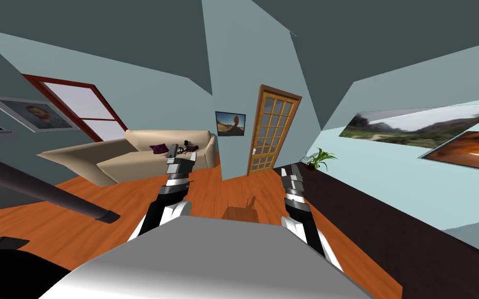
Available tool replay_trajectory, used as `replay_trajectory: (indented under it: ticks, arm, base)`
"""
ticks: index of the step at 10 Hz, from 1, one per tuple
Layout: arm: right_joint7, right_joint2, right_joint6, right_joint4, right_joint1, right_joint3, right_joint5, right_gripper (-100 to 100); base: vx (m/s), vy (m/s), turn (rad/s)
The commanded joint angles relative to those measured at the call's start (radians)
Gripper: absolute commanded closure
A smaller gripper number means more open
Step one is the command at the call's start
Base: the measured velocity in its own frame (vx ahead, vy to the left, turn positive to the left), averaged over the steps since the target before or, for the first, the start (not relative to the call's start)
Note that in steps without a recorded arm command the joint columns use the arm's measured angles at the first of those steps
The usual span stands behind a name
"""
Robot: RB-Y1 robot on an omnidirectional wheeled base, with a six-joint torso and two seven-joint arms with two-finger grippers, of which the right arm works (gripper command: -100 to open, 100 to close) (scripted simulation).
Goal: Pull the door open
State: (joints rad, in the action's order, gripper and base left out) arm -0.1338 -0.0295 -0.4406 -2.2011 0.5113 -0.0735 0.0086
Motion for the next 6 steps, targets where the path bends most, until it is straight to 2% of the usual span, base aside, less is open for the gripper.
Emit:
replay_trajectory:
  ticks: [1, 6]
  arm:
    - [0.029, -0.007, -0.013, 0.035, -0.012, -0.002, 0.013, -100]
    - [0.113, -0.025, -0.05, 0.14, -0.049, -0.008, 0.051, -100]
  base:
    - [0.136, -0.12, 0.041]
    - [0.172, -0.009, 0.005]
